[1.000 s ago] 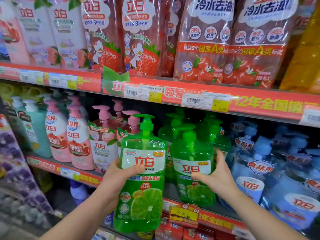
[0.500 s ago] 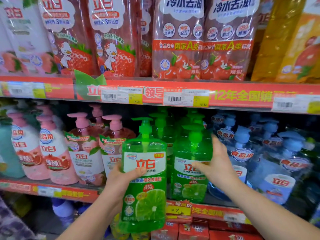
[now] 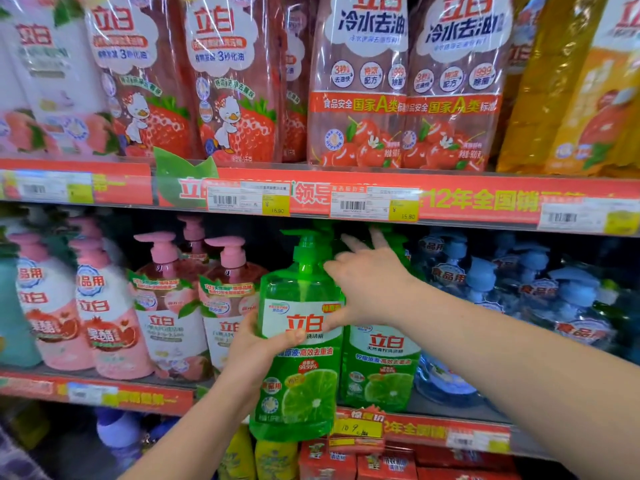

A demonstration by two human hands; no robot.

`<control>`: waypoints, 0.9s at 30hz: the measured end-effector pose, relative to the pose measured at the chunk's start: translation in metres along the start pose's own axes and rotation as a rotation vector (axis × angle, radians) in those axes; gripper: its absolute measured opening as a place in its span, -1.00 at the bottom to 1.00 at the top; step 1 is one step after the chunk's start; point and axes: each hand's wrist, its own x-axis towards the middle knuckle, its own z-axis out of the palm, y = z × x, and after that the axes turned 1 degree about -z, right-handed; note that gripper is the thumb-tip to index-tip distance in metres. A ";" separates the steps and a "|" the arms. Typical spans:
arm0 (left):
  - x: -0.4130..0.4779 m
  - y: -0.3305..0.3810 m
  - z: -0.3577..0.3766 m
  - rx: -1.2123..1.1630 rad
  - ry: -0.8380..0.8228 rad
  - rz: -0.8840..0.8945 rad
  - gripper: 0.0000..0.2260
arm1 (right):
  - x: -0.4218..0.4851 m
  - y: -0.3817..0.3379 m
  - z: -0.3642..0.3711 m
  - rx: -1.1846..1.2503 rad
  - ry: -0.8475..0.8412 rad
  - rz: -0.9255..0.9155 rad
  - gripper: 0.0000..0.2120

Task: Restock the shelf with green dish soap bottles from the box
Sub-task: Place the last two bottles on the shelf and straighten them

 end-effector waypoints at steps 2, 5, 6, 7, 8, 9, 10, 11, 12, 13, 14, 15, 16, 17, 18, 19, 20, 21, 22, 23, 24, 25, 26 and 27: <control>0.002 0.001 0.001 0.011 -0.016 0.010 -0.26 | 0.012 0.000 -0.006 0.008 -0.126 0.020 -0.11; 0.006 0.000 0.000 0.011 -0.026 0.031 -0.31 | 0.024 0.003 -0.014 0.136 -0.224 0.021 -0.18; 0.007 0.000 0.000 0.013 -0.024 0.041 -0.38 | 0.026 0.004 -0.014 0.189 -0.219 0.022 -0.19; 0.009 0.000 0.000 0.017 -0.020 0.048 -0.42 | 0.028 0.005 -0.014 0.229 -0.207 0.031 -0.19; 0.011 0.000 -0.001 0.029 -0.018 0.050 -0.43 | 0.029 0.005 -0.015 0.245 -0.192 0.044 -0.20; 0.013 -0.001 -0.001 0.056 -0.017 0.056 -0.42 | 0.028 0.005 -0.014 0.237 -0.173 0.054 -0.23; 0.015 -0.001 -0.002 0.095 -0.016 0.069 -0.40 | 0.027 0.004 -0.013 0.210 -0.146 0.063 -0.26; 0.016 -0.001 -0.002 0.139 -0.012 0.085 -0.38 | 0.026 0.003 -0.010 0.179 -0.115 0.072 -0.29; 0.016 -0.002 -0.001 0.184 -0.001 0.100 -0.36 | 0.024 0.002 -0.007 0.151 -0.082 0.078 -0.29; 0.016 -0.002 0.000 0.229 0.011 0.116 -0.36 | 0.022 0.001 -0.003 0.130 -0.048 0.082 -0.29; 0.016 -0.002 0.002 0.276 0.022 0.131 -0.39 | 0.020 0.000 0.001 0.113 -0.018 0.086 -0.28; 0.015 0.000 0.003 0.324 0.029 0.146 -0.43 | 0.019 0.000 0.005 0.099 0.005 0.093 -0.25; 0.016 0.001 0.003 0.377 0.034 0.156 -0.46 | 0.018 0.000 0.007 0.087 0.018 0.099 -0.24; 0.018 0.003 0.003 0.443 0.035 0.161 -0.48 | 0.017 0.000 0.008 0.080 0.026 0.102 -0.23; 0.021 0.006 0.002 0.529 0.032 0.159 -0.51 | 0.017 0.000 0.009 0.078 0.029 0.103 -0.23; 0.023 0.009 0.000 0.631 0.023 0.162 -0.54 | 0.017 0.000 0.008 0.082 0.028 0.102 -0.23; 0.025 0.012 -0.002 0.748 0.015 0.170 -0.57 | 0.018 -0.001 0.008 0.086 0.028 0.098 -0.23; 0.027 0.016 -0.003 0.869 0.011 0.185 -0.59 | 0.018 -0.001 0.008 0.087 0.029 0.096 -0.24; 0.028 0.021 -0.004 0.980 0.009 0.203 -0.59 | 0.019 -0.002 0.007 0.084 0.027 0.095 -0.24; 0.030 0.024 -0.004 1.073 0.012 0.213 -0.55 | 0.019 -0.001 0.007 0.081 0.020 0.095 -0.24; 0.030 0.028 -0.004 1.157 0.024 0.206 -0.46 | 0.019 -0.001 0.007 0.078 0.013 0.097 -0.23; 0.031 0.032 -0.003 1.240 0.041 0.185 -0.37 | 0.020 -0.001 0.006 0.075 0.006 0.099 -0.23; 0.032 0.034 -0.002 1.312 0.056 0.171 -0.33 | 0.020 -0.001 0.006 0.069 0.000 0.101 -0.22; 0.032 0.036 -0.001 1.360 0.067 0.160 -0.30 | 0.020 -0.001 0.006 0.064 -0.005 0.102 -0.21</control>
